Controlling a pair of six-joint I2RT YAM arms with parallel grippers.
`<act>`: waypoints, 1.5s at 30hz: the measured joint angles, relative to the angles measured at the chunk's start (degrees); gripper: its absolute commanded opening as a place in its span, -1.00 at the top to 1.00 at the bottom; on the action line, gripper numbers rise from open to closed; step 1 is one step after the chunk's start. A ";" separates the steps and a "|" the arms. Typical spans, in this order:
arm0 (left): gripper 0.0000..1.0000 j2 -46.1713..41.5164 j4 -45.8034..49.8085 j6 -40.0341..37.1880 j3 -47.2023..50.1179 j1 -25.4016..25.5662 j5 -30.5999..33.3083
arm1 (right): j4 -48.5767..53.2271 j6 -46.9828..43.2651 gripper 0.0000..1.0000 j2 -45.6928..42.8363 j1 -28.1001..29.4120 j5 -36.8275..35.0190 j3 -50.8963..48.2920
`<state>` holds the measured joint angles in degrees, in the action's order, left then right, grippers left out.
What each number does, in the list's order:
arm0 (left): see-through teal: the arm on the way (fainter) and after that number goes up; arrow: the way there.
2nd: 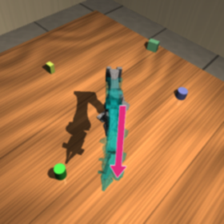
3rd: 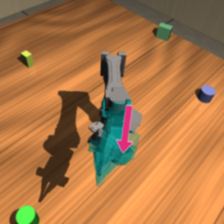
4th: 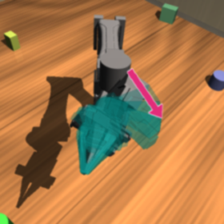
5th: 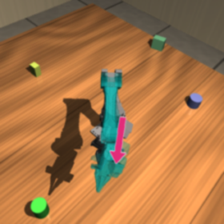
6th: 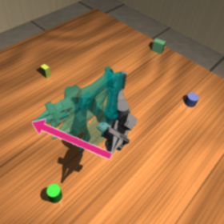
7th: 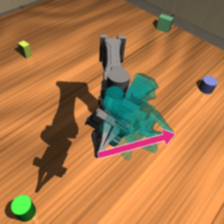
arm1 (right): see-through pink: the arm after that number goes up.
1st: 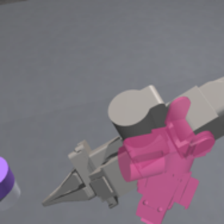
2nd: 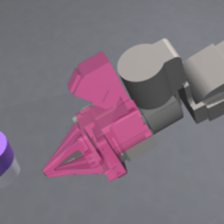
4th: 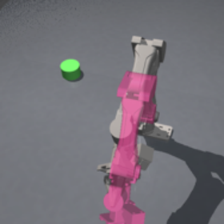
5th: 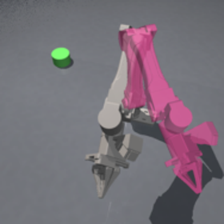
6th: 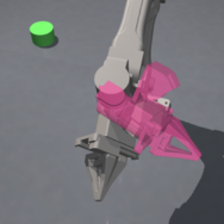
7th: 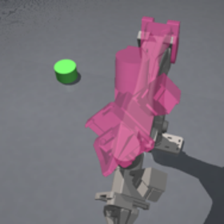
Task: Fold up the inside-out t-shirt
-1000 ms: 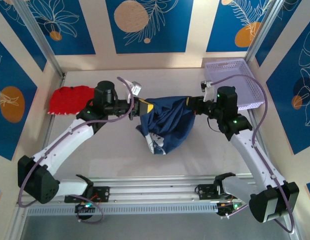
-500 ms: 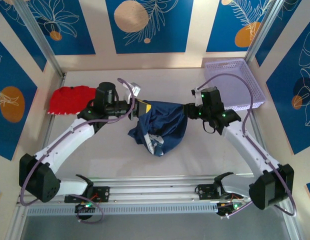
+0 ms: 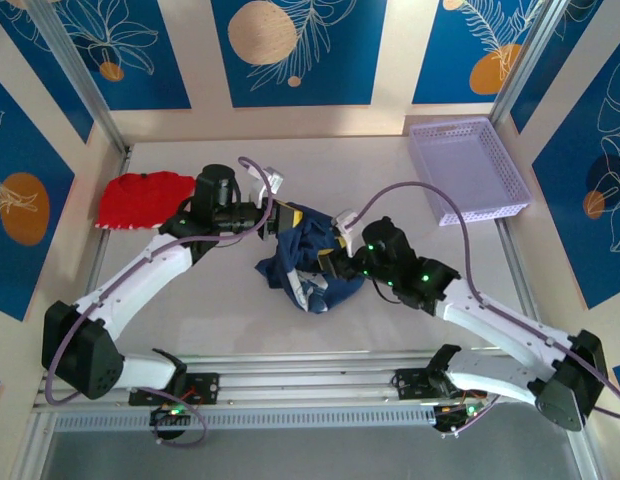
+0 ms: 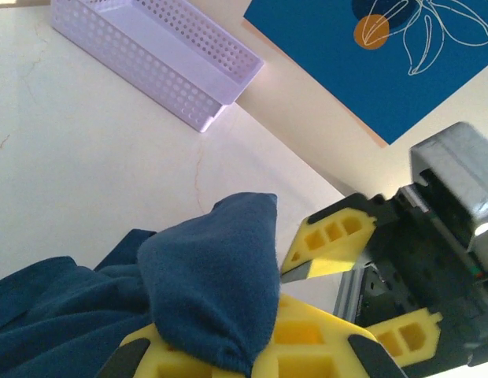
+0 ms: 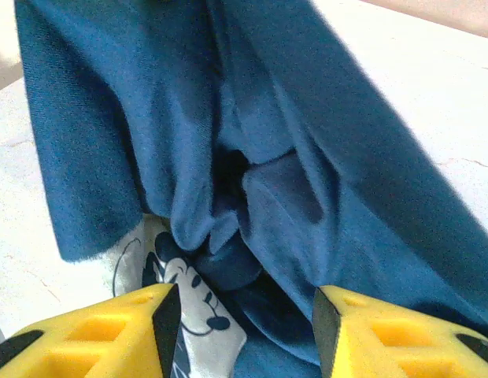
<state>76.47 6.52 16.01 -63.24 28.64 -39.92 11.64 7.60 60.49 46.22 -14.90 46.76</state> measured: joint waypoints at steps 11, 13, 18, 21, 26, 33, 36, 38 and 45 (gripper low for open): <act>1.00 0.28 0.02 0.02 -0.02 -0.02 0.37 | -13.84 -0.04 0.71 17.11 -2.78 -1.62 -0.02; 1.00 0.28 0.22 0.02 -0.02 -0.02 1.51 | -14.84 0.11 0.93 17.31 -3.28 -1.36 -0.02; 1.00 0.24 2.56 0.13 -0.13 -0.04 11.28 | -13.18 0.39 1.00 11.47 -3.98 3.74 -0.31; 1.00 0.24 4.61 -0.04 -0.28 -0.09 21.09 | -10.99 1.51 1.00 3.78 -6.27 9.40 -0.42; 0.83 1.40 7.32 -1.46 -1.77 -0.24 32.46 | -11.52 6.36 1.00 -4.92 -14.69 20.96 -0.39; 0.06 5.01 11.45 -3.26 -3.39 -0.24 39.82 | -16.02 15.45 1.00 -1.95 -21.66 33.59 -0.94; -0.17 2.38 11.37 -3.63 -1.01 0.83 39.95 | -17.11 17.70 1.00 -0.20 -21.92 36.02 -1.20; -0.30 -1.46 10.80 -3.63 1.92 2.27 39.12 | -17.51 18.53 1.00 0.31 -21.99 36.76 -1.25; -0.41 -7.65 4.50 -3.54 8.59 9.51 26.77 | -18.40 19.89 1.00 0.72 -22.58 37.88 -1.25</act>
<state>68.82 11.03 12.47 -54.65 38.15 -13.15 -6.76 27.49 61.21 23.64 22.98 45.52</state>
